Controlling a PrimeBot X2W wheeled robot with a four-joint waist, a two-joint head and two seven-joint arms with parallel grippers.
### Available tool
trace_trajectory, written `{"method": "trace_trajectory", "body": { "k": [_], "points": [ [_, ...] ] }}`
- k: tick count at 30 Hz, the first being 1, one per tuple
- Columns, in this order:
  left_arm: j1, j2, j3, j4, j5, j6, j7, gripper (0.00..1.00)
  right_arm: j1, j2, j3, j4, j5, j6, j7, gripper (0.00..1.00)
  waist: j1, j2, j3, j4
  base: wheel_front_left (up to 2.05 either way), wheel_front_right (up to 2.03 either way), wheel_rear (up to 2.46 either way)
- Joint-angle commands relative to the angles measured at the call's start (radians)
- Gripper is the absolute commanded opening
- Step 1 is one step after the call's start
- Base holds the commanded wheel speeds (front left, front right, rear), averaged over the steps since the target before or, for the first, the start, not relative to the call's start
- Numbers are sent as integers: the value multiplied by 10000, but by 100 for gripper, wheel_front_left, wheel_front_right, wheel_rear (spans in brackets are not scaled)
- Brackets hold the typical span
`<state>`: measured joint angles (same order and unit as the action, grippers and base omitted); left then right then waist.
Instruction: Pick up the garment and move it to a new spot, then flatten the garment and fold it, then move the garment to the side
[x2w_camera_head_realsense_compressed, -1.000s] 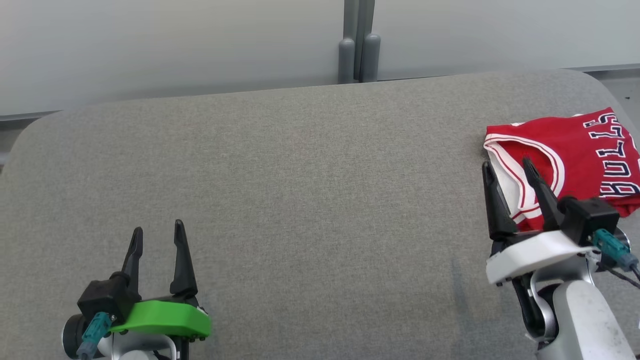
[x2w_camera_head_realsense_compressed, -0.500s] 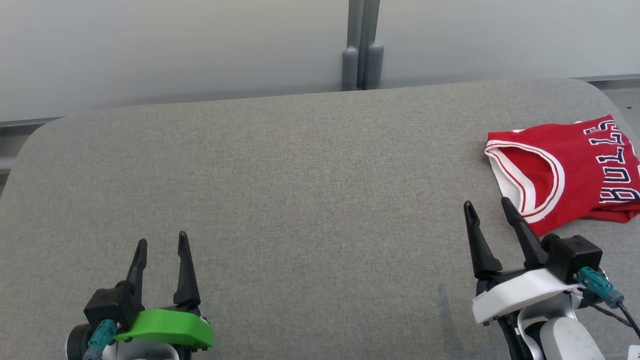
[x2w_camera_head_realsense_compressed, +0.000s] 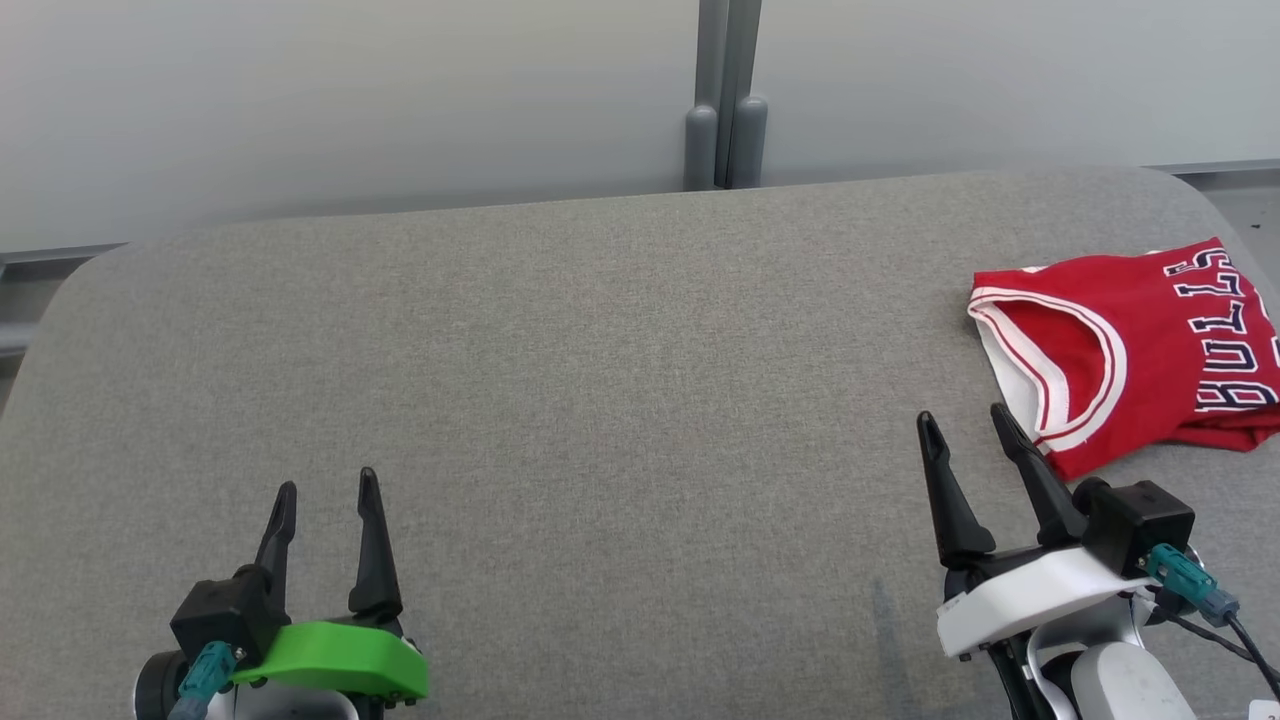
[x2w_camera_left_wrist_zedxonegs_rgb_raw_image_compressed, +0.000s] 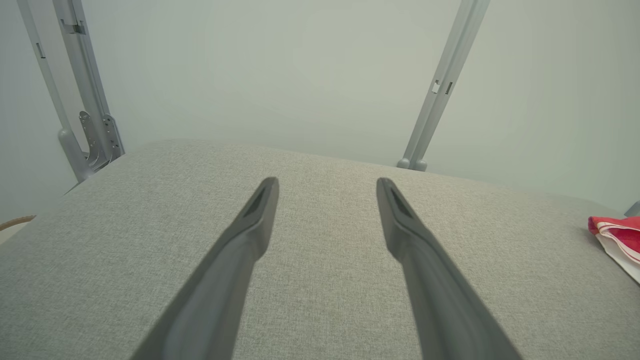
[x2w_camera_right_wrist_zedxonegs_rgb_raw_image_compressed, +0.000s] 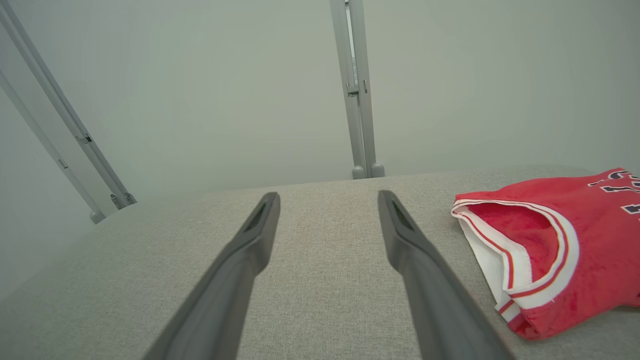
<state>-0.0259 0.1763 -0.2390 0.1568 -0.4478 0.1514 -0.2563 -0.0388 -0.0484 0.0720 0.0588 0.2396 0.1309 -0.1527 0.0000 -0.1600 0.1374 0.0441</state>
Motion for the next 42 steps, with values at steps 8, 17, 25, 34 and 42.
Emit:
{"method": "trace_trajectory", "body": {
  "k": [8,17,25,34,42],
  "points": [
    [208,138,-95,-64,4,81,-12,100,207,-23,-141,105,-91,-5,64,100,0,0,-66,-8,0,0,0],
    [262,165,-152,-191,89,14,-52,0,253,-24,-144,73,-87,-5,62,0,0,0,-99,-13,0,0,0],
    [89,-103,-44,81,-696,-61,207,0,165,10,-229,421,826,0,212,0,0,17,-108,-29,0,0,0],
    [-130,-244,309,153,-2070,-297,593,0,-18,-100,-427,663,2533,0,480,0,0,1,-68,-60,0,0,0],
    [-366,-375,627,308,-3301,-565,940,0,-166,-204,-582,862,4072,0,701,0,0,1,-47,-91,0,0,0]
  ]
}}
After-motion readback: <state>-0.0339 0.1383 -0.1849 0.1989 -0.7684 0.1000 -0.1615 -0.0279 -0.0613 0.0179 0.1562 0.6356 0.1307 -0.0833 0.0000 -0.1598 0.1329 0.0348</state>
